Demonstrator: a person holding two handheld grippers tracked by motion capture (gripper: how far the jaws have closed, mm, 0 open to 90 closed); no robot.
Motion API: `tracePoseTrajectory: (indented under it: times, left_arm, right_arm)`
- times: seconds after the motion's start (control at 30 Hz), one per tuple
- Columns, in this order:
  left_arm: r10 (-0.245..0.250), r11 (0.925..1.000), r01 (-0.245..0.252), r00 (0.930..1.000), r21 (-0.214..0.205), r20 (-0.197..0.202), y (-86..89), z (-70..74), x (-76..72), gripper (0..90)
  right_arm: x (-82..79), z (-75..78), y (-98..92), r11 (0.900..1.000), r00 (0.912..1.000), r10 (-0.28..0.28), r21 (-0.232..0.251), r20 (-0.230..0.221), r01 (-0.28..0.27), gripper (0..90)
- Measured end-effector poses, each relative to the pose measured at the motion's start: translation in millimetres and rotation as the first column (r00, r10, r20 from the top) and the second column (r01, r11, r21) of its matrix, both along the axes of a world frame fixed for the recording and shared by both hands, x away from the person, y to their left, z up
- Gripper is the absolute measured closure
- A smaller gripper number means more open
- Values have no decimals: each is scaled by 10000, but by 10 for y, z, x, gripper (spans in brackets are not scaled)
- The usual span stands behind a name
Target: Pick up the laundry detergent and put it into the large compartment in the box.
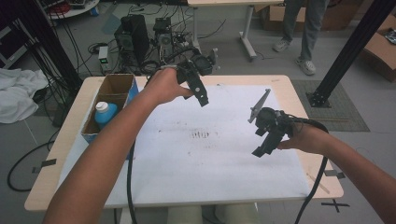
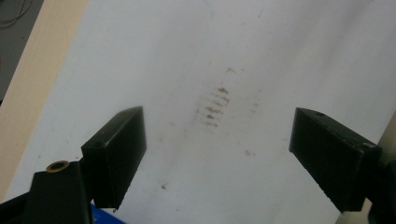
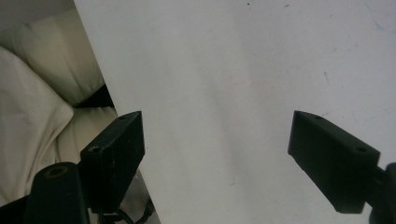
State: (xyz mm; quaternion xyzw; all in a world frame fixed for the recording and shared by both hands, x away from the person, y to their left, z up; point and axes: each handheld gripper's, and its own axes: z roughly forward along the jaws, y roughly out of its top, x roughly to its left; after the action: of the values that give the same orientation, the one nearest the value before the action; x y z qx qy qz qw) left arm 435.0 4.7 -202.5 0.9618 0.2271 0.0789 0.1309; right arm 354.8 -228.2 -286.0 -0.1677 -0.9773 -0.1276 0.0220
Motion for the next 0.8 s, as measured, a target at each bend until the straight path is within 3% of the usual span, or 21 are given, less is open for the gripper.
tracePoseTrajectory:
  times: [0.3, 0.8]
  left_arm:
    - [-345, 9993, 344, 9994, 131, 40, -71, -72, 52, 199]
    - [-343, 9993, 343, 9994, 119, 31, -97, -78, 22, 201]
  right_arm:
    - [33, -16, 3, 10000, 10000, 13, 18, -23, -13, 185]
    - [0, -14, -1, 10000, 10000, -2, -22, -8, 2, 185]
